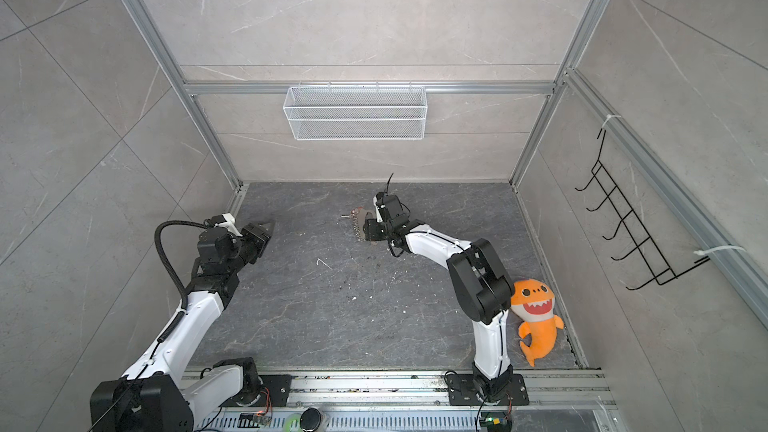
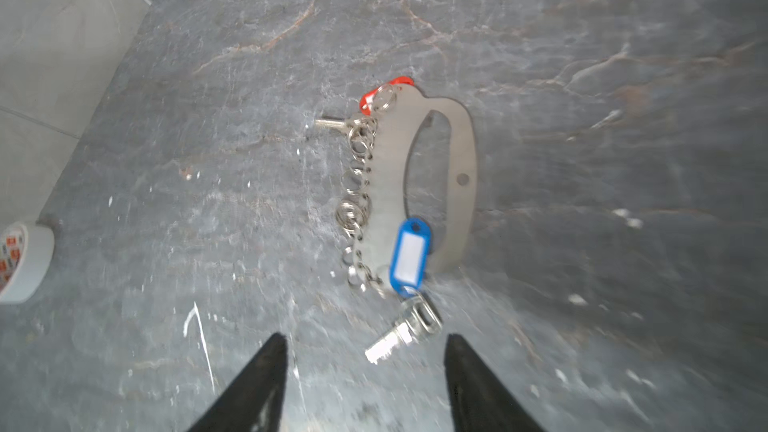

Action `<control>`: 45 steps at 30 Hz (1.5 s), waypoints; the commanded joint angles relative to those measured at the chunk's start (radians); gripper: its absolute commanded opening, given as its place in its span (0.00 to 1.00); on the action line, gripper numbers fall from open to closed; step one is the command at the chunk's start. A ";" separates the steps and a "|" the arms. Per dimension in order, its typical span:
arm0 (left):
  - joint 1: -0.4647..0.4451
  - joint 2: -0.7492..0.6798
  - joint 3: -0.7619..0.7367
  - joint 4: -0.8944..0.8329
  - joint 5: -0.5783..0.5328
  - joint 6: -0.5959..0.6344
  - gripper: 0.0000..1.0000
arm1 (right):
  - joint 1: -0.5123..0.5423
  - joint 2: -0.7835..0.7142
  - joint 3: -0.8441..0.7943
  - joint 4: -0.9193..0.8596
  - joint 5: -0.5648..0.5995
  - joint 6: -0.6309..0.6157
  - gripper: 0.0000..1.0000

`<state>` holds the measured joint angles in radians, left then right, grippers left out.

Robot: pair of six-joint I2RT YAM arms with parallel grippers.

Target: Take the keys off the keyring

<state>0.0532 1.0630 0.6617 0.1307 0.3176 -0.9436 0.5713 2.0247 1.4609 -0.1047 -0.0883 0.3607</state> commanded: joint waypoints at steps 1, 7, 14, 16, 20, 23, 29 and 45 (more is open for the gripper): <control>0.002 -0.013 -0.024 0.007 0.139 0.027 0.53 | 0.003 0.085 0.112 -0.148 -0.006 -0.048 0.52; 0.001 -0.036 -0.058 -0.008 0.205 0.035 0.53 | 0.017 0.194 0.252 -0.286 -0.002 -0.155 0.49; 0.001 -0.053 -0.064 -0.030 0.215 0.058 0.53 | 0.049 0.300 0.428 -0.451 0.055 -0.261 0.48; 0.001 -0.051 -0.059 -0.036 0.219 0.061 0.53 | 0.059 0.323 0.466 -0.483 0.086 -0.283 0.48; 0.002 -0.043 -0.058 -0.036 0.225 0.065 0.53 | 0.073 0.359 0.529 -0.535 0.148 -0.320 0.48; 0.001 -0.037 -0.059 -0.034 0.232 0.066 0.53 | 0.080 0.374 0.556 -0.560 0.187 -0.344 0.48; 0.001 -0.029 -0.058 -0.028 0.238 0.065 0.53 | 0.084 0.397 0.582 -0.596 0.227 -0.382 0.42; 0.001 -0.026 -0.061 -0.007 0.253 0.057 0.53 | 0.099 0.375 0.535 -0.563 0.224 -0.418 0.10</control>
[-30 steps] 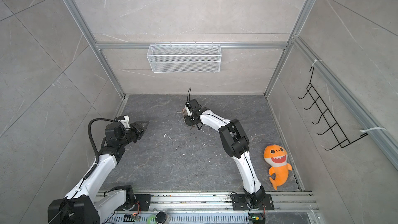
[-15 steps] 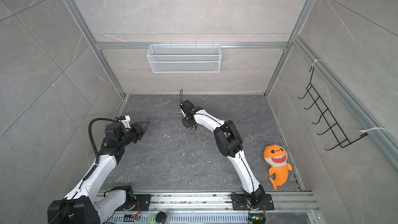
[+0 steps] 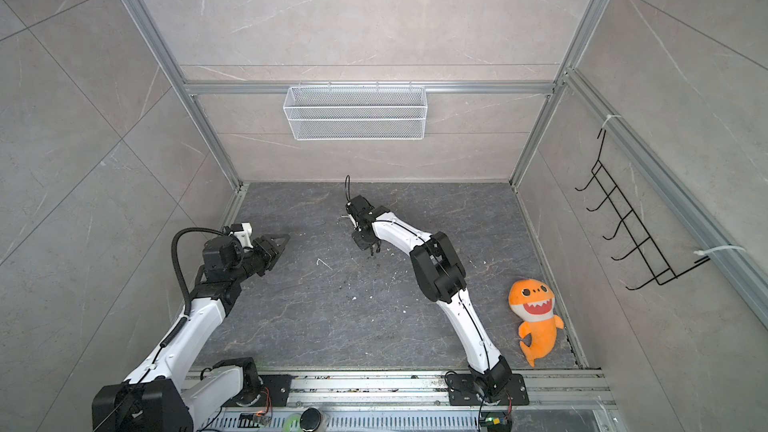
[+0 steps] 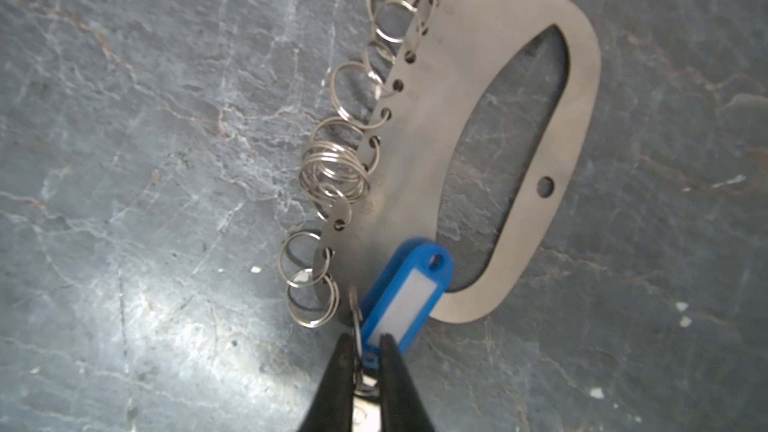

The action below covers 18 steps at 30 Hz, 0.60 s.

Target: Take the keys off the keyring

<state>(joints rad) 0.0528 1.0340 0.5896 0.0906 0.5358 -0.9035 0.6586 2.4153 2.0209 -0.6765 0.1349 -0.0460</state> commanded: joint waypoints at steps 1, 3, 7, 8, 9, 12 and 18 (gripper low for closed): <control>0.000 0.004 0.008 0.036 0.036 0.015 0.53 | 0.013 -0.023 -0.039 0.015 0.000 -0.012 0.08; -0.001 0.003 0.008 0.037 0.039 0.015 0.53 | 0.015 -0.044 -0.071 0.030 0.001 -0.005 0.04; -0.009 -0.003 0.003 0.041 0.036 0.013 0.54 | 0.017 -0.128 -0.201 0.095 -0.008 0.023 0.00; -0.011 -0.006 -0.001 0.044 0.035 0.010 0.54 | 0.017 -0.158 -0.246 0.116 -0.011 0.033 0.00; -0.014 -0.008 -0.006 0.049 0.035 0.005 0.55 | 0.019 -0.189 -0.288 0.136 -0.015 0.043 0.00; -0.024 -0.016 -0.027 0.072 0.036 -0.010 0.56 | 0.022 -0.299 -0.430 0.205 -0.031 0.081 0.00; -0.054 -0.032 -0.054 0.096 0.020 -0.015 0.63 | 0.060 -0.487 -0.722 0.314 -0.043 0.148 0.00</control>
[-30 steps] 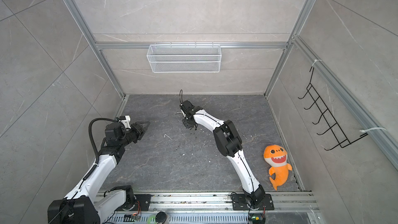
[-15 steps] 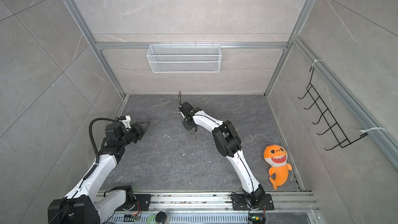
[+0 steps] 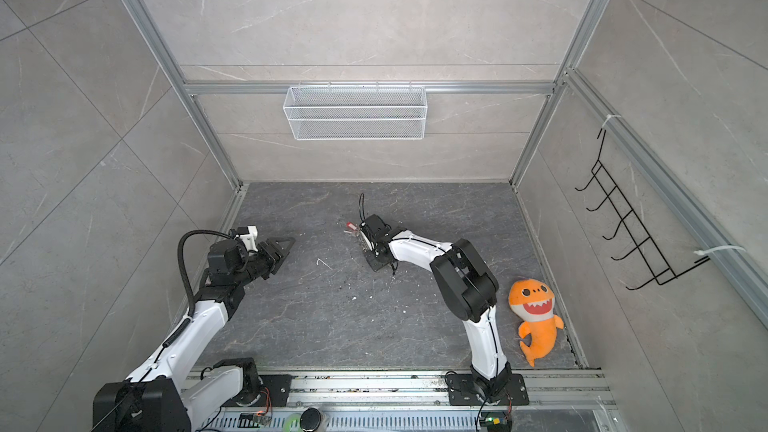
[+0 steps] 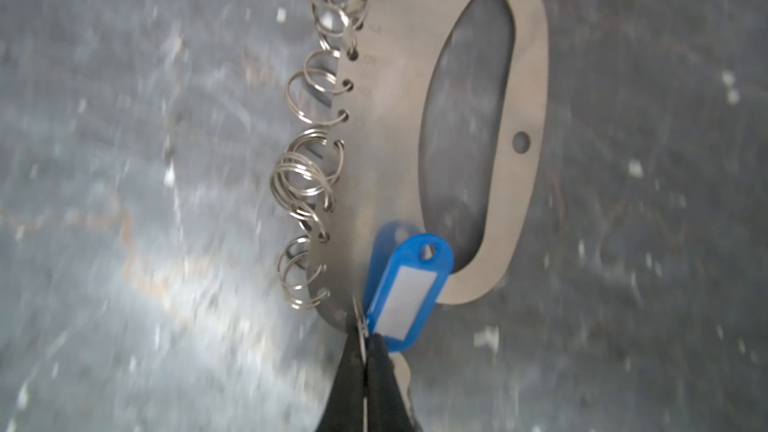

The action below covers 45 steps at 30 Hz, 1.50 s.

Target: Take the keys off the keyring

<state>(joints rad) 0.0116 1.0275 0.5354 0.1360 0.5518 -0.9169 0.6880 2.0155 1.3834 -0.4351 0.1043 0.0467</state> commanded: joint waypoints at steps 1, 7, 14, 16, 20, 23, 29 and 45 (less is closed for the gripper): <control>-0.016 -0.028 -0.003 0.055 0.003 -0.005 0.63 | 0.043 -0.114 -0.126 0.082 -0.008 0.064 0.00; -0.027 -0.047 -0.010 0.080 0.005 -0.027 0.71 | 0.114 -0.268 -0.335 0.132 -0.001 0.132 0.00; -0.029 -0.087 -0.052 0.159 -0.011 -0.100 0.87 | 0.162 -0.370 -0.485 0.186 -0.019 0.210 0.03; -0.029 -0.096 -0.056 0.163 -0.014 -0.112 0.90 | 0.169 -0.385 -0.516 0.207 -0.027 0.227 0.09; -0.029 -0.114 -0.049 0.159 -0.015 -0.112 0.90 | 0.170 -0.441 -0.542 0.242 -0.026 0.272 0.38; -0.029 -0.127 -0.030 0.126 -0.020 -0.098 0.90 | 0.169 -0.487 -0.526 0.275 -0.016 0.324 0.49; -0.029 -0.158 -0.024 0.059 -0.078 -0.093 0.90 | 0.129 -0.408 -0.366 0.274 -0.043 0.449 0.50; -0.029 -0.153 -0.031 0.036 -0.051 -0.099 0.90 | -0.004 -0.090 -0.112 0.160 -0.101 0.593 0.44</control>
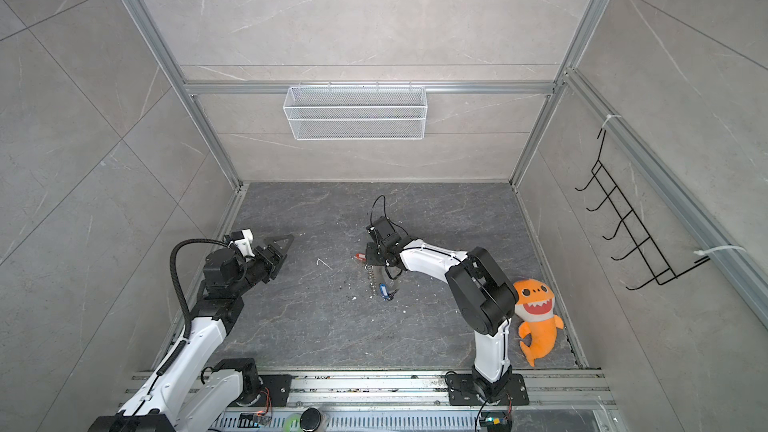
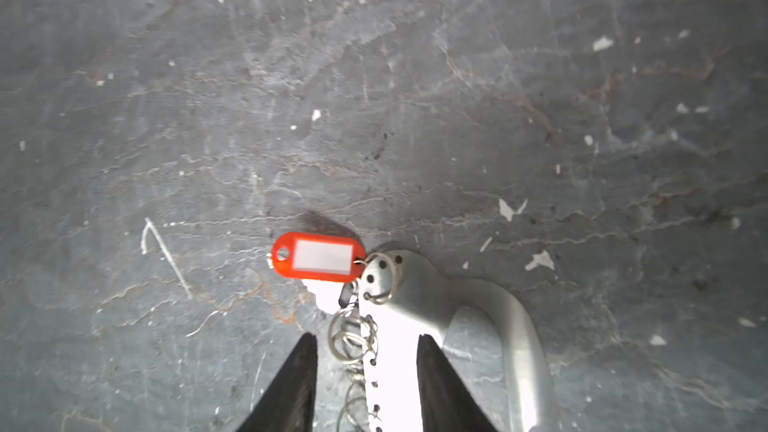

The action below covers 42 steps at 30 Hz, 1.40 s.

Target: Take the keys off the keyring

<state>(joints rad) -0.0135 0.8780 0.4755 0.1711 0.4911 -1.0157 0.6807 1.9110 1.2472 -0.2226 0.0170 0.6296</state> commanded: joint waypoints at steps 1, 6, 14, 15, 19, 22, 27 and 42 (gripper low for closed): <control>-0.004 -0.002 0.028 -0.001 0.014 0.002 0.90 | 0.004 0.012 0.013 -0.046 -0.028 -0.003 0.45; -0.004 0.009 0.029 -0.007 0.024 0.006 0.90 | 0.031 -0.021 -0.048 -0.047 -0.086 -0.118 0.48; -0.004 0.019 0.027 -0.007 0.028 0.010 0.90 | 0.078 -0.017 -0.049 -0.131 -0.072 -0.270 0.48; -0.003 0.021 0.026 -0.007 0.028 0.011 0.90 | 0.086 -0.011 -0.038 -0.143 -0.065 -0.288 0.48; -0.003 0.022 0.029 -0.005 0.030 0.009 0.90 | 0.106 0.031 0.021 -0.201 -0.010 -0.338 0.47; -0.004 0.023 0.028 -0.005 0.032 0.010 0.90 | 0.111 0.051 0.047 -0.232 0.029 -0.352 0.42; -0.003 0.023 0.030 -0.005 0.033 0.009 0.90 | 0.123 0.072 0.069 -0.265 0.055 -0.375 0.36; -0.004 0.010 0.048 -0.007 0.049 -0.005 0.88 | 0.148 -0.013 0.044 -0.208 0.135 -0.443 0.02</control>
<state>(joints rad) -0.0135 0.9009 0.4767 0.1493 0.5083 -1.0153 0.8253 1.9690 1.3060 -0.4599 0.1356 0.2115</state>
